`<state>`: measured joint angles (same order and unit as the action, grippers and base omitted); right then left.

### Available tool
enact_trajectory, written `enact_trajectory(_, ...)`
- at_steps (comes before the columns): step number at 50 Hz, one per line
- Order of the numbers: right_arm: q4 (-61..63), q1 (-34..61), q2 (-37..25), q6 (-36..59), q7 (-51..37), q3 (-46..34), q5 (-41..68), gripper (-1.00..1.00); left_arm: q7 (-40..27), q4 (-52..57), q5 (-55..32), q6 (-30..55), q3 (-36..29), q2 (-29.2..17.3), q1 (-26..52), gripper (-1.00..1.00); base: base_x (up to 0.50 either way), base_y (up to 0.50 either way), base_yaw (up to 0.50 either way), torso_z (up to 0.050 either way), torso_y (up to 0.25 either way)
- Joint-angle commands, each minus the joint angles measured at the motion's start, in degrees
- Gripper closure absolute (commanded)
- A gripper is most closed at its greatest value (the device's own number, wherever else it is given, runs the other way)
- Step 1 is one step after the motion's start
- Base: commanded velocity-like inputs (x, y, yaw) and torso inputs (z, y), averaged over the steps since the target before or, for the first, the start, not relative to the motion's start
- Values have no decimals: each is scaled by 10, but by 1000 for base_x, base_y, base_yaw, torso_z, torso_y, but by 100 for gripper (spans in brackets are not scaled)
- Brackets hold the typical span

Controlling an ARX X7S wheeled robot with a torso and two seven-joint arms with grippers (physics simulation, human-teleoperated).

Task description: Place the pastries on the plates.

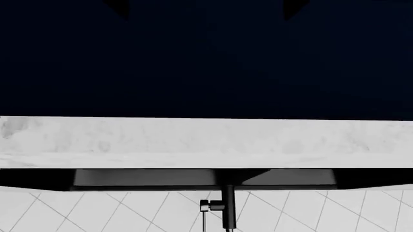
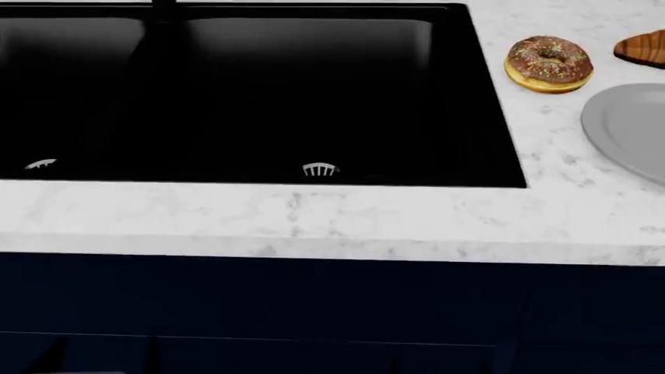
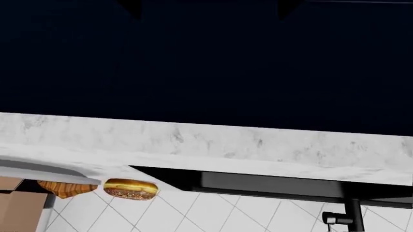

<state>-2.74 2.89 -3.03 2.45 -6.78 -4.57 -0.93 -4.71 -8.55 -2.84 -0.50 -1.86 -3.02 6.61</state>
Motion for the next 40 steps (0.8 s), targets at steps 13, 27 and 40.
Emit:
enact_trajectory(13, -6, 12, -9, 23, 8, -4, 30, -100, 7, 6, -14, 28, -9, -13, 5, -100, 0, 0, 0, 50, 0)
enact_trajectory(27, 1, 9, -17, 25, -1, -15, 41, -100, 1, 18, -31, 38, -17, -23, 2, -100, 0, 0, 0, 50, 0)
enact_trajectory(40, -3, 6, -25, 0, -4, -23, 56, -100, -10, 14, -33, 12, -27, -29, -3, -100, 0, 0, 0, 19, 0)
